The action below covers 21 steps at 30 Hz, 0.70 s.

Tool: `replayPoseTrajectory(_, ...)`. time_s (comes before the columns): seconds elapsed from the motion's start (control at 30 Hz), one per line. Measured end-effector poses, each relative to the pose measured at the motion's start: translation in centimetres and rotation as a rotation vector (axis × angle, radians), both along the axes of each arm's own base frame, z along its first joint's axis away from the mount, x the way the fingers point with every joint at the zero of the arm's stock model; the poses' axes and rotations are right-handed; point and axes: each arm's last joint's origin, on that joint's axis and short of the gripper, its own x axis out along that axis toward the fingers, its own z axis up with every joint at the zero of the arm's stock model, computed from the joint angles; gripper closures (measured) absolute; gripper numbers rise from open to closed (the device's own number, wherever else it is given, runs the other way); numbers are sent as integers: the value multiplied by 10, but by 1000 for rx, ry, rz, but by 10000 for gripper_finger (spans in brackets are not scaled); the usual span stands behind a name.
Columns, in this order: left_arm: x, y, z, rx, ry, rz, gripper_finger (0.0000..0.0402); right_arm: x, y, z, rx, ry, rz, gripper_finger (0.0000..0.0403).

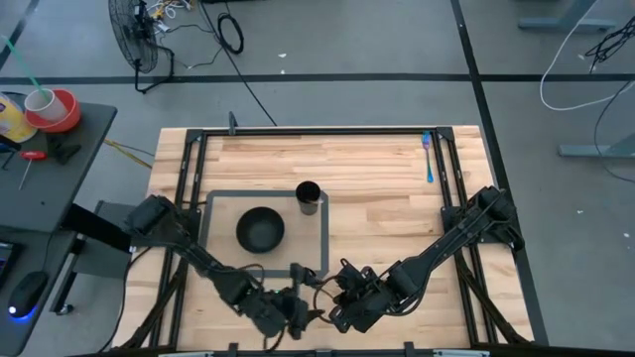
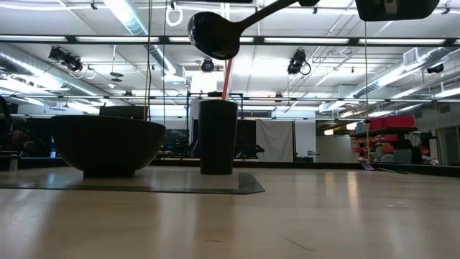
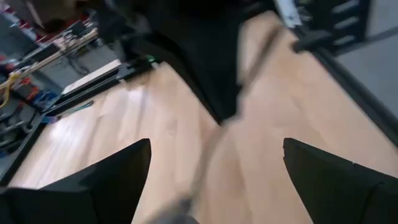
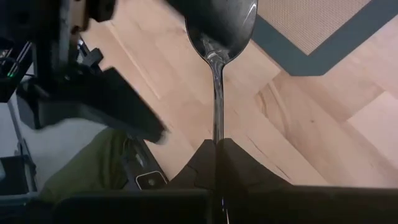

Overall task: Pick & Place Utensil
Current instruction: Put the black spoon into the black bowl

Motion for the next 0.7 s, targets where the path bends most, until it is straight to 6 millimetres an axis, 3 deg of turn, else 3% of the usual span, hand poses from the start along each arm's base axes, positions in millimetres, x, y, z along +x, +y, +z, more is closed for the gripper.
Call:
replayPoseTrajectory(0.17,21,10,1,-35,7,5,56,1,0,0,4,-7,0,393)
replayPoseTrajectory(0.3,22,14,-4,-37,33,-5,88,1,0,1,-4,-8,9,393)
replayPoseTrajectory(0.7,22,18,-8,-9,67,4,238,2,-1,1,-18,-19,11,392)
